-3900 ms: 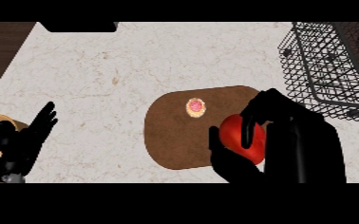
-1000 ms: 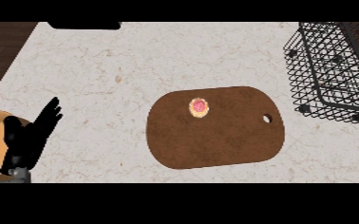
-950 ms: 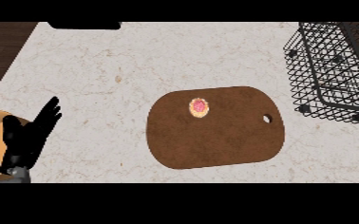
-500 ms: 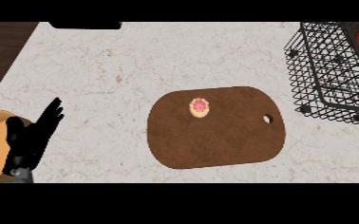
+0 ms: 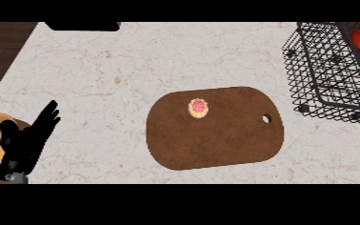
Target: Pick the tomato from the cutting board and place it in the tiered basket
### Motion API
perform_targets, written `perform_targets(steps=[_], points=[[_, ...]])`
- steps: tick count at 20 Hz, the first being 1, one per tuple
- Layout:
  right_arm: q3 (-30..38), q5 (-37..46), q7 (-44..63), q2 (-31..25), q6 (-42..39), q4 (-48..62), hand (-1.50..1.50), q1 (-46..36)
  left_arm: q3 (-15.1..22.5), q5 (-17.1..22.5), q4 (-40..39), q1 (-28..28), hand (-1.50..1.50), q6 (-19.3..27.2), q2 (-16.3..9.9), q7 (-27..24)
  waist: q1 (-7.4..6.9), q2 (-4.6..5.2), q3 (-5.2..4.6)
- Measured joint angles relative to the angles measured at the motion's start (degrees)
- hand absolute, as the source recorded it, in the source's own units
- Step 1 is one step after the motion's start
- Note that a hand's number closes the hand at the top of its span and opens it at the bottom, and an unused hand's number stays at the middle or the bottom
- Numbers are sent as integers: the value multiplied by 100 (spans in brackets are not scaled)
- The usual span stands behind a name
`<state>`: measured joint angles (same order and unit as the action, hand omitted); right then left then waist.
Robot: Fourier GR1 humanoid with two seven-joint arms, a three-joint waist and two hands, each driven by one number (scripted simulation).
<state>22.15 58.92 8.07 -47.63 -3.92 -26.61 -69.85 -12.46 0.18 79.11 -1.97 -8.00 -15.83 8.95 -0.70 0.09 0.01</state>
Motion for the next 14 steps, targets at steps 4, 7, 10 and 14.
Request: perform_targets(steps=[4, 7, 10, 14], points=[[592, -505, 298, -382, -197, 29, -150, -3, -35, -4, 45, -33, 0, 50, 14, 30, 76, -22, 0], [1113, -1008, 364, -679, -471, 40, -150, 39, -61, -11, -6, -86, 0, 68, 33, -29, 147, -44, 1], [1697, -1562, 217, -1013, -708, 58, -150, 240, -108, -22, -60, -171, 0, 62, 14, -165, 201, -57, 4], [2444, -2278, -297, -1468, -1223, 134, -150, 876, -125, -5, 25, -229, 0, 96, 50, -100, 275, -70, 9]])
